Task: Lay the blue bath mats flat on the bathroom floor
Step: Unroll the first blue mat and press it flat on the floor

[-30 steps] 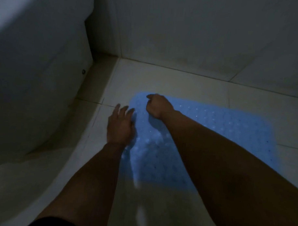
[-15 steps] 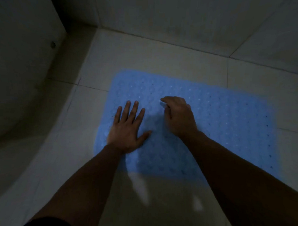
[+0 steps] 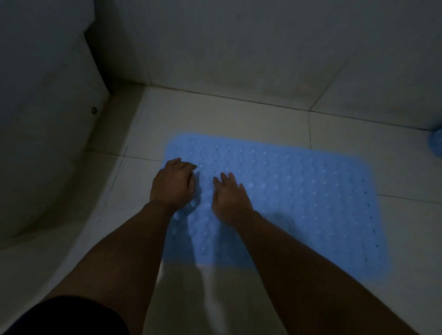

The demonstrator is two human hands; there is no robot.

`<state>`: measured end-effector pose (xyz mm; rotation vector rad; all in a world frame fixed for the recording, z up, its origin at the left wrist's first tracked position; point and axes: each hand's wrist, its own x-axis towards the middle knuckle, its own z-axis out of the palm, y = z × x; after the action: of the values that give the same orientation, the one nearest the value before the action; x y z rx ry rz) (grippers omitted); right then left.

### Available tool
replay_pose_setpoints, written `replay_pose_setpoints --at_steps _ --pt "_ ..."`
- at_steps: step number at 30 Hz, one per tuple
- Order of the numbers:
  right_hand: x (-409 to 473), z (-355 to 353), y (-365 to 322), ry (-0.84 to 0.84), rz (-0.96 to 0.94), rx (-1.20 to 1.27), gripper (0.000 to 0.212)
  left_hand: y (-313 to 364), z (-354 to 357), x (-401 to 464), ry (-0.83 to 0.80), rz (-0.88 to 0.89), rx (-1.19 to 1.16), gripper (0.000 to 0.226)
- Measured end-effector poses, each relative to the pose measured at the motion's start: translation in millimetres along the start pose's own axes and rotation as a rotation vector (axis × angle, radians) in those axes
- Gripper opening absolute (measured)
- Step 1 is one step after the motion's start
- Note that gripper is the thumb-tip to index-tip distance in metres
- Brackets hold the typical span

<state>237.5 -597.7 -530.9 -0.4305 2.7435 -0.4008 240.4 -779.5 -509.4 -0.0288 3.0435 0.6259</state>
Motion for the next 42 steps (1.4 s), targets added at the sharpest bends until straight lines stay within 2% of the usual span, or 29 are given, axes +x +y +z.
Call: replay_pose_setpoints --at_steps 3,7,14,17,19,22,26,29,32,33,37,42 --pt "-5.1 36.9 -1.9 0.002 -0.023 -0.103 0.071 -2.1 10.3 -0.3 0.027 0.023 0.061 0.047" --pt "-11.7 51.2 -0.7 0.105 -0.026 -0.181 0.083 -6.8 28.4 -5.2 0.084 0.037 0.098 0.043" --pt "-9.6 59.8 1.3 0.193 -0.054 -0.151 0.092 -19.5 37.4 -3.5 0.116 0.010 0.077 0.047" --pt "-8.2 56.9 0.6 0.092 -0.045 -0.094 0.101 -26.2 33.8 -4.2 0.123 0.015 0.046 0.050" --pt "1.1 39.3 1.8 -0.076 -0.038 0.000 0.102 -31.9 29.0 -4.6 0.127 0.009 0.060 0.049" --pt "21.3 -23.2 10.8 -0.302 0.023 0.226 0.084 -23.4 24.3 -7.4 0.120 -0.069 0.067 0.048" --pt "28.5 -86.5 45.2 -0.175 0.043 0.301 0.062 25.3 41.7 -0.2 0.092 0.062 0.033 0.053" --pt "22.3 -87.2 77.6 -0.072 0.066 0.290 0.056 65.2 73.7 4.6 -0.016 0.167 0.035 0.056" --pt "15.9 -72.2 106.8 0.052 0.063 0.288 0.057 100.4 114.5 -5.0 -0.207 0.182 0.106 0.073" --pt "13.5 -66.3 113.6 0.090 0.052 0.283 0.058 107.4 125.1 -9.6 -0.226 0.164 0.150 0.080" --pt "8.2 -48.8 131.3 0.303 -0.061 0.225 0.051 114.5 142.8 -21.1 -0.124 0.137 0.253 0.087" --pt "8.8 -43.5 155.9 0.313 -0.127 0.151 0.043 115.9 145.7 -20.8 -0.084 0.130 0.273 0.082"
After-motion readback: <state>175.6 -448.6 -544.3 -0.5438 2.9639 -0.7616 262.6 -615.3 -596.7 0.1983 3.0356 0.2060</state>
